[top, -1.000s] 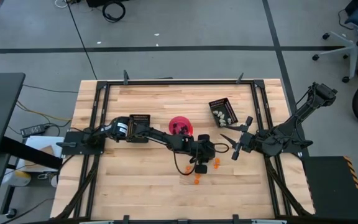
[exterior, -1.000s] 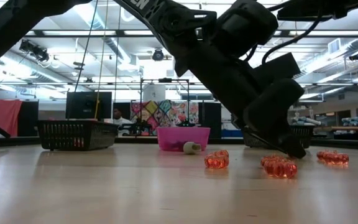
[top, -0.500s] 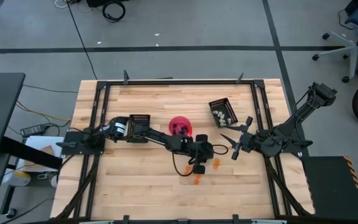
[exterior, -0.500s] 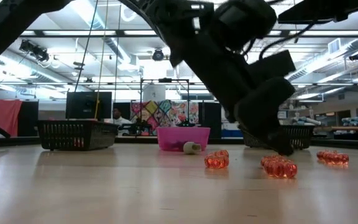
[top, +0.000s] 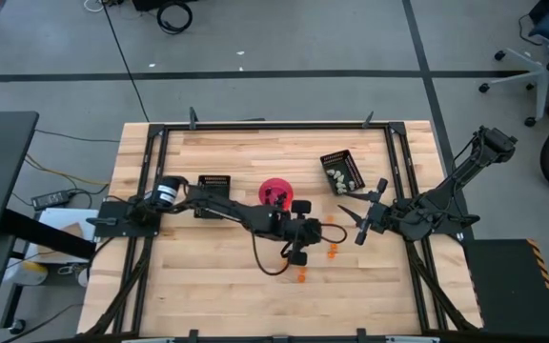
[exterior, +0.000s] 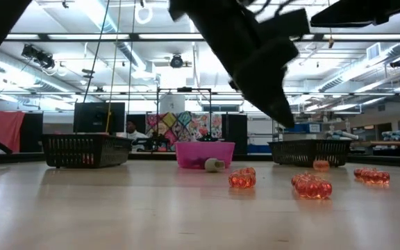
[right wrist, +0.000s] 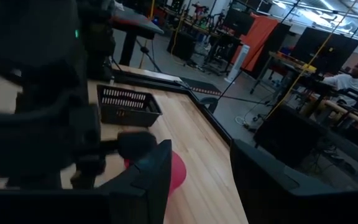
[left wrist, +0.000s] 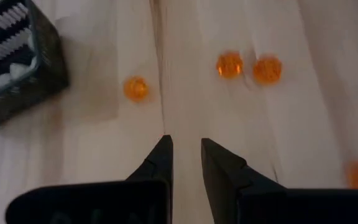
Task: Sort Halloween decoration
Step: Put the orange pumpkin toy into the left black bin
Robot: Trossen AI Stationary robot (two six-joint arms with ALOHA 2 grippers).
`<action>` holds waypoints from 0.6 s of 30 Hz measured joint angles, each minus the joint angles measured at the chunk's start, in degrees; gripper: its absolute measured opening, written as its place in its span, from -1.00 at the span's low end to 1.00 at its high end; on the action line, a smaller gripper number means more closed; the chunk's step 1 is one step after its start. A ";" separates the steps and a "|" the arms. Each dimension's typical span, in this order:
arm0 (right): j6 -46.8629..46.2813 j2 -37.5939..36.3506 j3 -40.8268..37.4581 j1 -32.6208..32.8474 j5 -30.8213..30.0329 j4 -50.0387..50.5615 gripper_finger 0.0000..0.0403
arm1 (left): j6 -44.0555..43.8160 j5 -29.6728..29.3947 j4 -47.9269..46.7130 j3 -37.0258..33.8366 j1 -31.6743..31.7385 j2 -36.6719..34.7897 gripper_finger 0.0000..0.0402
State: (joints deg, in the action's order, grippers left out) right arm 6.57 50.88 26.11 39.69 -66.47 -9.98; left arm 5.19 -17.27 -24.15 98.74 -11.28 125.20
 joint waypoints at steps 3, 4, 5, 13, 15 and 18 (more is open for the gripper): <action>-0.38 0.01 0.00 0.00 -0.01 0.33 -0.17 | -1.24 -0.18 1.92 0.17 0.00 -0.60 -0.74; -0.52 -0.01 0.00 0.00 0.03 0.32 -0.17 | -2.19 0.27 2.01 0.17 0.19 -0.55 -0.74; -1.15 -0.01 0.00 0.01 0.15 0.69 -0.17 | -2.96 1.12 2.55 0.15 0.47 0.05 -0.74; -12.22 0.43 0.00 -1.66 8.61 11.82 -0.17 | -4.44 4.47 5.56 0.13 0.43 2.41 -0.74; -13.54 0.49 -0.02 -2.49 8.62 13.24 -0.17 | -4.66 4.60 7.04 0.13 0.47 2.41 -0.74; -14.11 0.47 -0.02 -3.39 7.91 13.47 -0.17 | -4.72 4.37 10.36 0.13 1.55 2.41 -0.74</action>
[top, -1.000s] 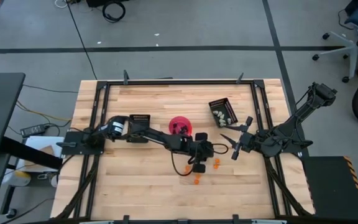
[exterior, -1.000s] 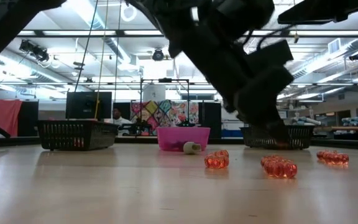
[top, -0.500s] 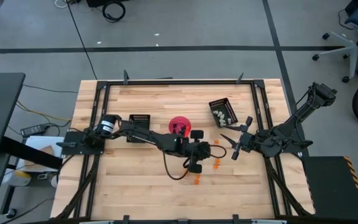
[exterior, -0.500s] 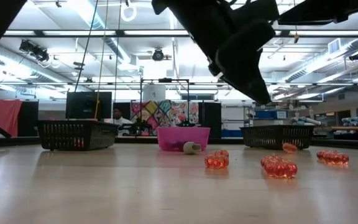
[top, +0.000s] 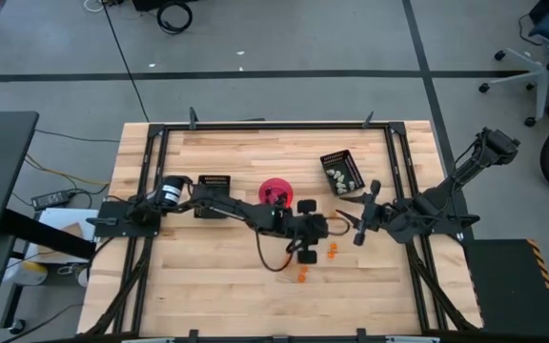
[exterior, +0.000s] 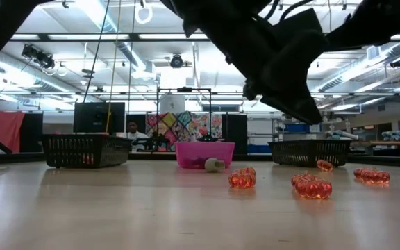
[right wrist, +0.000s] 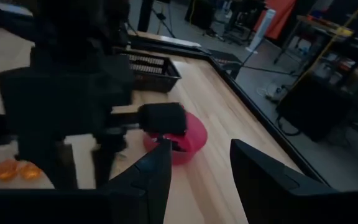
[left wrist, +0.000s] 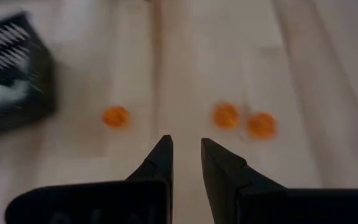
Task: Sort Halloween decoration
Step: Put the orange pumpkin toy into the left black bin
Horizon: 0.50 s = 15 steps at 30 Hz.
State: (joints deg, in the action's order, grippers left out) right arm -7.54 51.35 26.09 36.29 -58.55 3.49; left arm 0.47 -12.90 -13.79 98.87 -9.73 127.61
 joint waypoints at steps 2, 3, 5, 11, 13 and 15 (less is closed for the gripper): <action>0.02 -0.04 0.00 -0.11 -0.43 -0.42 -0.17 | -0.02 -0.24 0.98 0.00 0.67 -0.02 -0.74; 0.03 -0.04 0.00 -0.10 -0.55 -0.40 -0.17 | -0.02 -0.35 1.29 0.00 0.96 -0.02 -0.74; 0.06 -0.04 0.00 -0.07 -1.76 -0.38 -0.17 | -0.23 -0.28 2.33 0.00 1.17 -0.02 -0.74; 0.18 -0.07 0.02 -0.07 -5.54 0.09 -0.17 | -0.94 0.00 7.62 0.04 1.16 3.38 -0.73; 0.18 -0.07 0.02 -0.07 -5.74 0.14 -0.17 | -1.29 0.00 8.48 -0.11 1.17 4.26 -0.69; 0.18 -0.02 0.02 -0.07 -5.72 0.54 -0.17 | -1.88 -0.01 11.18 -0.02 1.42 5.16 -0.62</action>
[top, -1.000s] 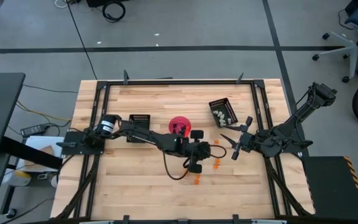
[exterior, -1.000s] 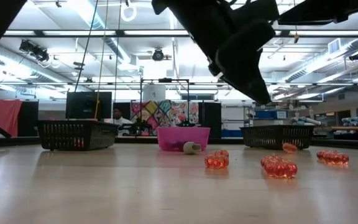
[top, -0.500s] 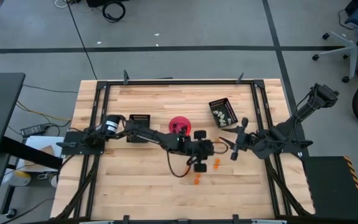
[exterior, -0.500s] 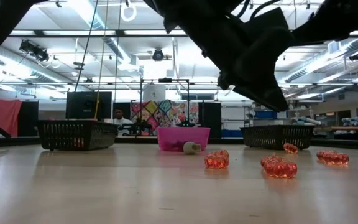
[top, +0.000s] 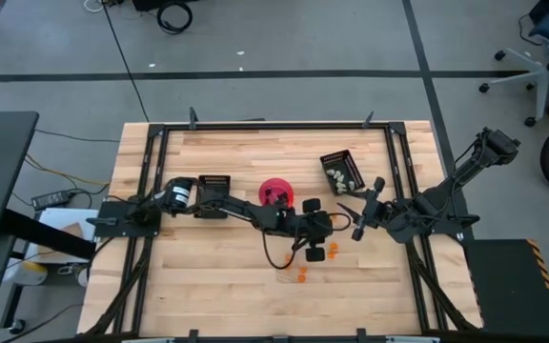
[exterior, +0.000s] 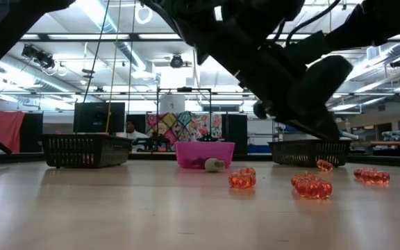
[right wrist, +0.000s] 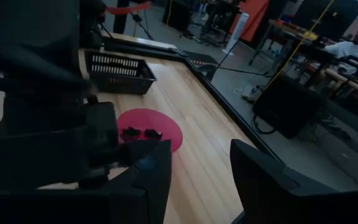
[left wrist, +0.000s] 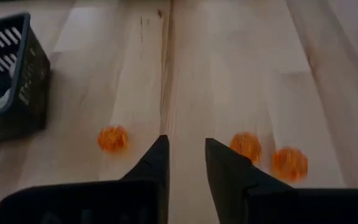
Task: Sort Halloween decoration
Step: Put the orange pumpkin toy into the left black bin
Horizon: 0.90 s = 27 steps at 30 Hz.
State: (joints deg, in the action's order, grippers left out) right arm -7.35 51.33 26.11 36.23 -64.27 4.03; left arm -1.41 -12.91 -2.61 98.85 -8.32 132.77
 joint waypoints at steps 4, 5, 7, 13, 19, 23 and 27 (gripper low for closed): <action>0.00 0.02 0.00 0.01 -0.14 -0.08 -0.17 | -0.84 0.02 3.89 0.15 1.14 1.58 -0.40; -0.01 0.00 0.00 0.03 -0.15 -0.09 -0.17 | -1.12 -0.04 3.50 -0.05 1.42 1.80 -0.34; -0.06 0.01 0.00 0.05 -0.13 -0.08 -0.17 | -1.61 -0.12 6.21 0.04 2.04 2.99 -0.24; -0.06 0.02 0.00 0.15 0.39 -0.43 -0.17 | -3.78 -0.49 8.07 0.02 3.64 4.30 -0.10; -0.04 0.02 0.00 0.17 0.89 -0.48 -0.17 | -2.53 -3.54 13.17 0.00 4.06 6.07 -0.09; -0.06 0.02 0.00 0.16 0.90 -0.59 -0.17 | -2.03 -3.67 17.33 -0.02 3.98 8.14 -0.09; 0.00 0.02 0.00 0.15 0.96 -0.76 -0.17 | -1.80 -4.31 18.16 -0.08 4.13 9.09 -0.09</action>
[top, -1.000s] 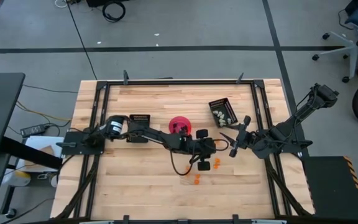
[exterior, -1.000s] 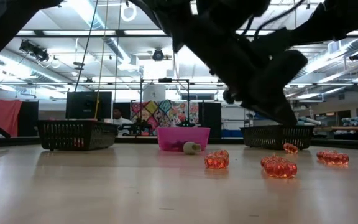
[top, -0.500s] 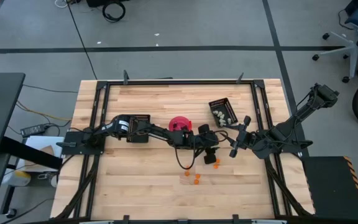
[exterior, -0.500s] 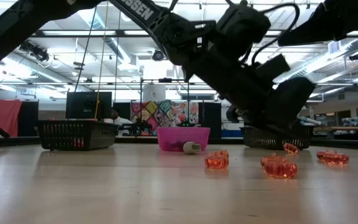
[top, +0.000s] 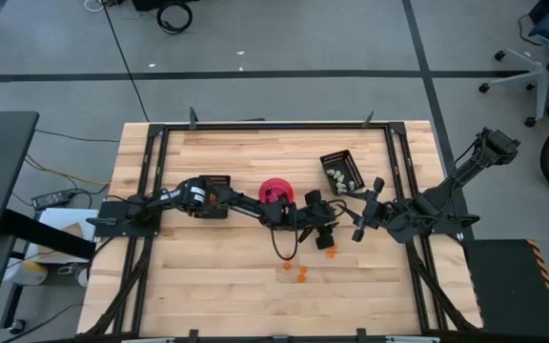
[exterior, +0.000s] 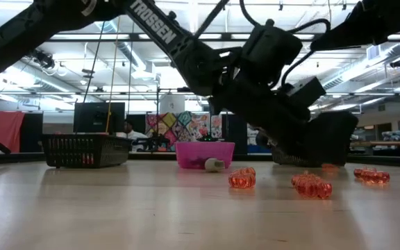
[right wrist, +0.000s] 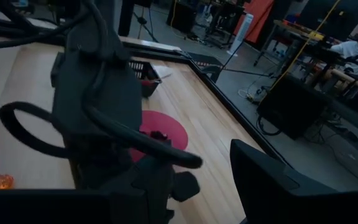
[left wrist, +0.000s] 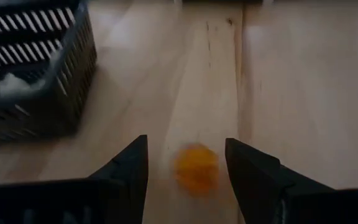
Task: Sort Halloween decoration
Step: Put the orange pumpkin toy into the left black bin
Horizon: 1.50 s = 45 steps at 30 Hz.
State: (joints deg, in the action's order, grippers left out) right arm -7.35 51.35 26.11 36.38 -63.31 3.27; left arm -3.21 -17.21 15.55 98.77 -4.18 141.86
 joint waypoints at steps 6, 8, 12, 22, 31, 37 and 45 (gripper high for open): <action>0.07 0.02 0.00 0.03 0.15 0.10 -0.17 | -0.70 -0.10 2.89 0.24 0.76 2.35 -0.09; 0.07 0.02 0.00 0.02 0.15 0.12 -0.17 | -1.59 0.25 2.27 0.27 0.81 2.32 -0.09; 0.11 0.02 0.00 0.02 0.13 0.22 -0.17 | -1.74 0.51 1.90 0.27 0.74 2.32 -0.09; 0.24 0.02 0.00 0.02 0.11 0.26 -0.17 | -2.34 2.56 0.04 0.38 0.15 2.29 -0.30; 0.46 0.02 0.00 0.02 0.24 0.28 -0.17 | -1.46 3.09 -2.93 0.45 -0.40 2.16 -0.71; 0.81 0.02 0.00 0.02 0.33 0.38 -0.17 | 0.15 3.52 -4.88 0.33 -0.66 1.38 -0.88; 0.40 0.00 0.01 0.01 0.72 0.86 -0.17 | 2.92 3.78 -12.57 -0.03 -1.59 -2.42 -0.90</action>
State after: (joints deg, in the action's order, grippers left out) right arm -6.96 51.35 26.12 36.39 -62.58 4.13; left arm -0.29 -13.44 2.98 98.74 -5.77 139.44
